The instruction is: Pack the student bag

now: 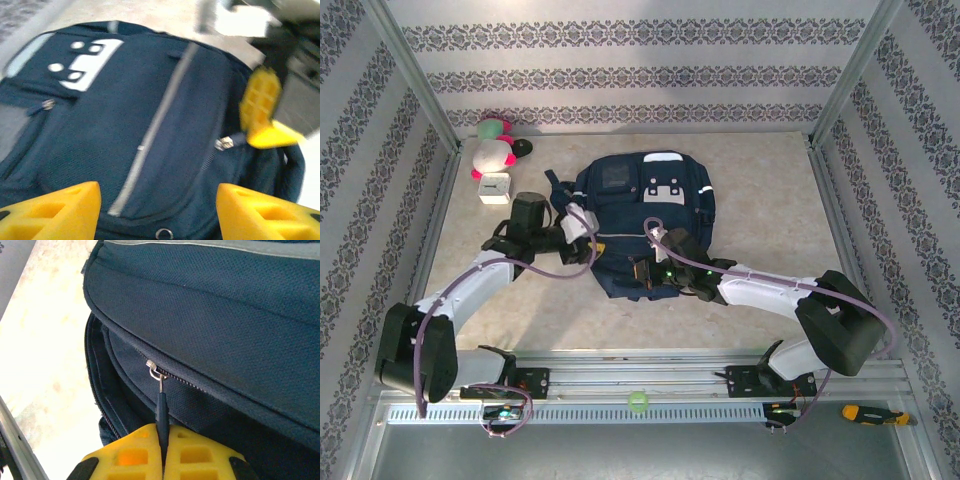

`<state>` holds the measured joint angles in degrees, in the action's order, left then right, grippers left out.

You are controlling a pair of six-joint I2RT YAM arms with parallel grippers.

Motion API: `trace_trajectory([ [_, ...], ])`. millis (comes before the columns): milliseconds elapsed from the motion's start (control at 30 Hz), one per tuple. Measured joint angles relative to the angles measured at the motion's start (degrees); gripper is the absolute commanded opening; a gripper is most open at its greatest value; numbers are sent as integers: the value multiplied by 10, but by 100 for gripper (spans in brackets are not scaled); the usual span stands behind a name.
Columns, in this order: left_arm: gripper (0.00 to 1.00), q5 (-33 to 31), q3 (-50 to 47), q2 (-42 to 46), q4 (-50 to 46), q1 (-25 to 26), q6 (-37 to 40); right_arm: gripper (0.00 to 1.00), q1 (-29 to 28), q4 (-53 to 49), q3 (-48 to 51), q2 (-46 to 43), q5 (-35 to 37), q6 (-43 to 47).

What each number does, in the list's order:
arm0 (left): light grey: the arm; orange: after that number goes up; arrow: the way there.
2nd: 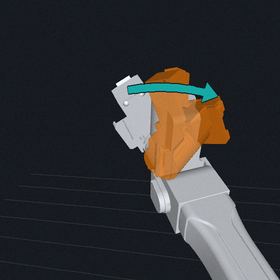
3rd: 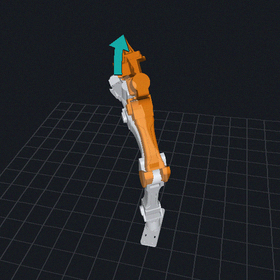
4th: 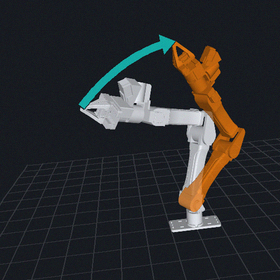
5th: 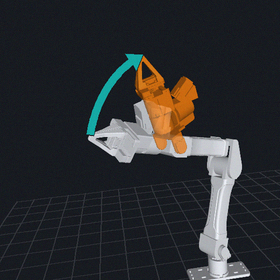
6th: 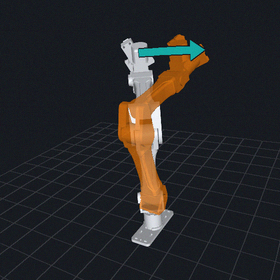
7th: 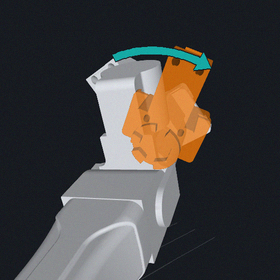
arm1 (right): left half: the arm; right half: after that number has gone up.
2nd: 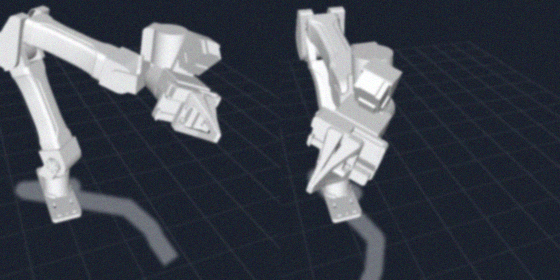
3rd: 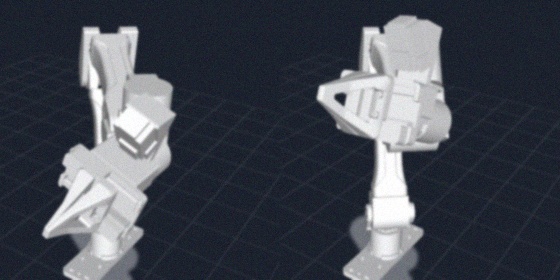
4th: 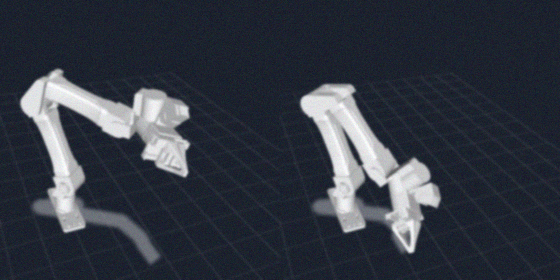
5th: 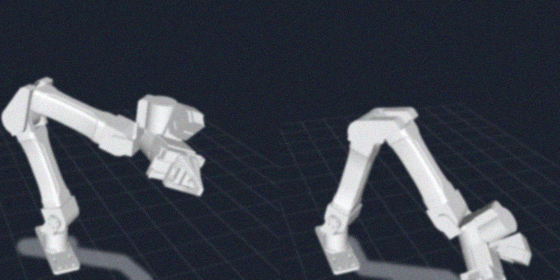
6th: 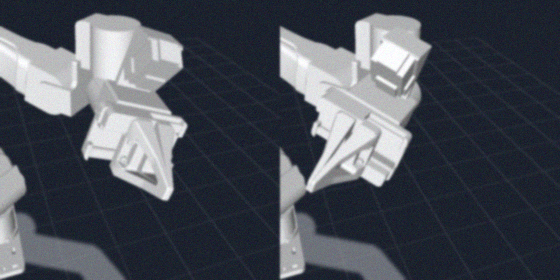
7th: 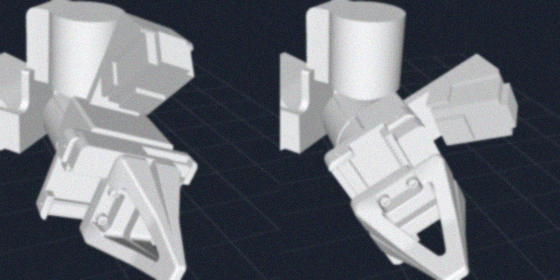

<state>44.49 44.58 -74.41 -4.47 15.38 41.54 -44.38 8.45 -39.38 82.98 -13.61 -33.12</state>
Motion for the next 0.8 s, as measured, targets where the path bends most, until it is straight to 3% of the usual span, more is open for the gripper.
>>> trace_trajectory([
  [167, 65, -5, 0, -30, -23, 61, 133, 0, 0, 0, 0, 0, -4, 0],
  [300, 64, -33, 0, -61, 7, 85, 159, 0, 0, 0, 0, 0, -4, 0],
  [400, 58, -78, 0, -92, 44, 94, 165, 0, 0, 0, 0, 0, -4, 0],
  [500, 42, -124, 0, -122, 86, 104, 168, 0, 0, -1, -2, 0, -6, 0],
  [600, 12, -149, 0, -132, 106, 110, 161, 0, 0, 0, -5, 0, -6, 0],
  [667, 0, -150, 0, -131, 104, 115, 145, 0, 5, 0, -8, 0, -5, 0],
  [767, 0, -148, 1, -127, 99, 115, 130, 1, 9, 0, -10, 0, -3, 0],
  [800, 0, -148, 1, -126, 96, 115, 126, 6, 9, 0, -10, 0, -3, 0],
])
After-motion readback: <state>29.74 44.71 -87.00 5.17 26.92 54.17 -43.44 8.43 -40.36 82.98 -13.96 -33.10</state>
